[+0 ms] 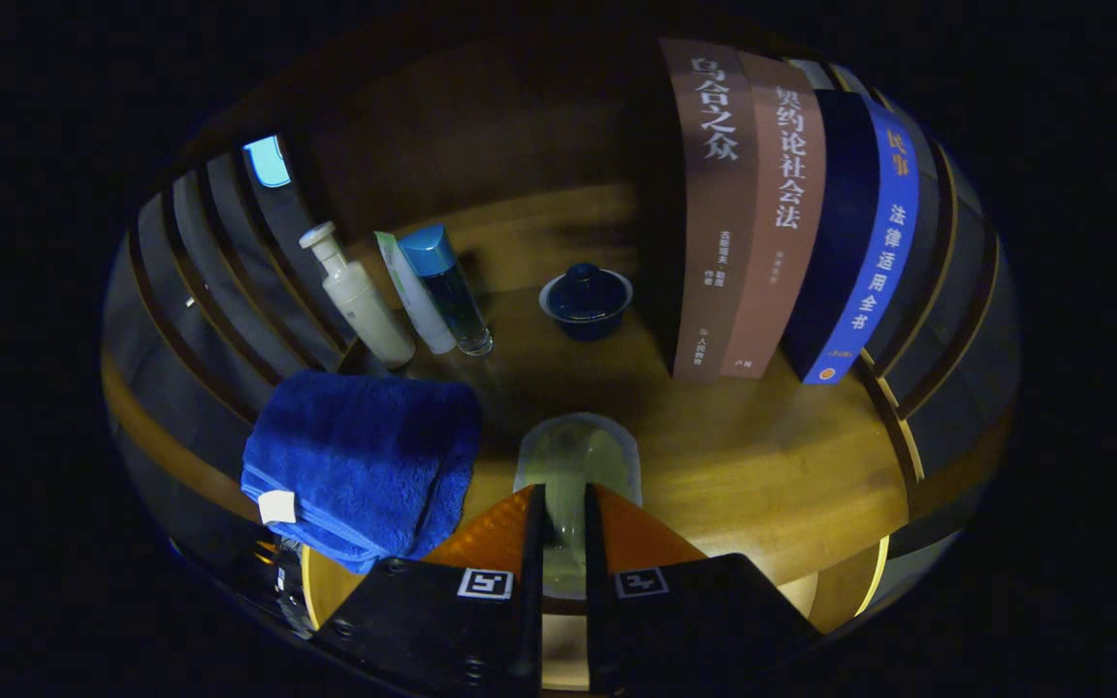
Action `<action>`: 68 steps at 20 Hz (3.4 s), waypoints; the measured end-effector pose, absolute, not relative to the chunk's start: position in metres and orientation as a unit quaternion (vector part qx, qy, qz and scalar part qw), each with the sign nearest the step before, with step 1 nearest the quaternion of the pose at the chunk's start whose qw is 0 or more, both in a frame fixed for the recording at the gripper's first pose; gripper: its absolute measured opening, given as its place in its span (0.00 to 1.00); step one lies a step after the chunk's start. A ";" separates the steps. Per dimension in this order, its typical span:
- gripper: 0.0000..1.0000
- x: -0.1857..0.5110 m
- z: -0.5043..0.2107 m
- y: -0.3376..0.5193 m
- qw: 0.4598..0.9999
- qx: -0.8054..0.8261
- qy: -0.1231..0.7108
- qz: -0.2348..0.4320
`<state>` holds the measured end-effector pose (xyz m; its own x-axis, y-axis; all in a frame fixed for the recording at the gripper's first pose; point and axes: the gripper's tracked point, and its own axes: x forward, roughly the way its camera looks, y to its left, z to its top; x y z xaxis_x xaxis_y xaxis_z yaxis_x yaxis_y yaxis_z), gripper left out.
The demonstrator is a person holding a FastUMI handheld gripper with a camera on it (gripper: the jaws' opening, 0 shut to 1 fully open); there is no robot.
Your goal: Pull open the drawer, take out the items inside it, and place them on the countertop above the cabinet.
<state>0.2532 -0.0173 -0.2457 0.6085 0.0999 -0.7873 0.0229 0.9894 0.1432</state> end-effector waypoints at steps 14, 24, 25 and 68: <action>0.99 0.241 -0.220 -0.013 0.917 0.096 0.385 0.025; 0.99 0.107 -0.147 0.000 0.975 0.076 0.206 0.030; 0.99 0.088 -0.142 0.000 0.980 0.075 0.182 0.026; 0.99 0.074 -0.312 -0.017 0.997 0.038 0.063 -0.025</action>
<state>0.0737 -0.0170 -0.3121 0.9908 -0.0447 -0.1277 0.0544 0.9958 0.0736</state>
